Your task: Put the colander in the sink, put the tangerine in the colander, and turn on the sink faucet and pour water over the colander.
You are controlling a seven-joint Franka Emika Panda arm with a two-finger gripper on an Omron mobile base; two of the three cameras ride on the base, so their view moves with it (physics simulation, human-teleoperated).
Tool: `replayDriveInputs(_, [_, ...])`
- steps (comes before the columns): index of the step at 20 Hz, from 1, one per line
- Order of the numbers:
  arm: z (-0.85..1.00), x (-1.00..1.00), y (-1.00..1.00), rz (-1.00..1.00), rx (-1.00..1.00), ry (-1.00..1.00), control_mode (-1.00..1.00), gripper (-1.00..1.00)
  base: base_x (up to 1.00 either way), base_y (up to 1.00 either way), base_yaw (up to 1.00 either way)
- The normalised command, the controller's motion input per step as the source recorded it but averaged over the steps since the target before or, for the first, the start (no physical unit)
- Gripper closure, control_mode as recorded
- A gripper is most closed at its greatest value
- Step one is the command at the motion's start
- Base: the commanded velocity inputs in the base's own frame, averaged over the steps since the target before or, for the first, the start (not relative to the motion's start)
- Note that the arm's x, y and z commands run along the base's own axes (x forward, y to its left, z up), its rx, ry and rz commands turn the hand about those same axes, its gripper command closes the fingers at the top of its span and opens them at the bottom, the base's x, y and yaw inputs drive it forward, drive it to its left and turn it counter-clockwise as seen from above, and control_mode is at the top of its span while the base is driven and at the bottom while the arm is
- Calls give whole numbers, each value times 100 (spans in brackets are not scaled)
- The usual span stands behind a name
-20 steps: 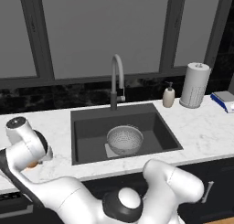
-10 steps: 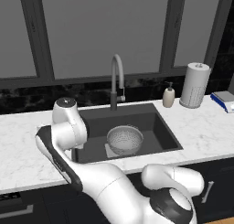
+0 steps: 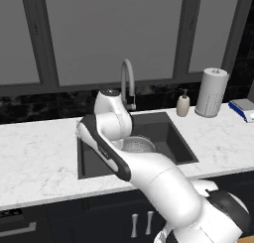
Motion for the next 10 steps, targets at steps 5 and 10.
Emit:
replayDriveInputs(5, [18,7,-100,-13,-2,14,-100,100,0,0,0])
replayDriveInputs(10, [25,0,-100,-10,-4,7,-100,100,0,0,0])
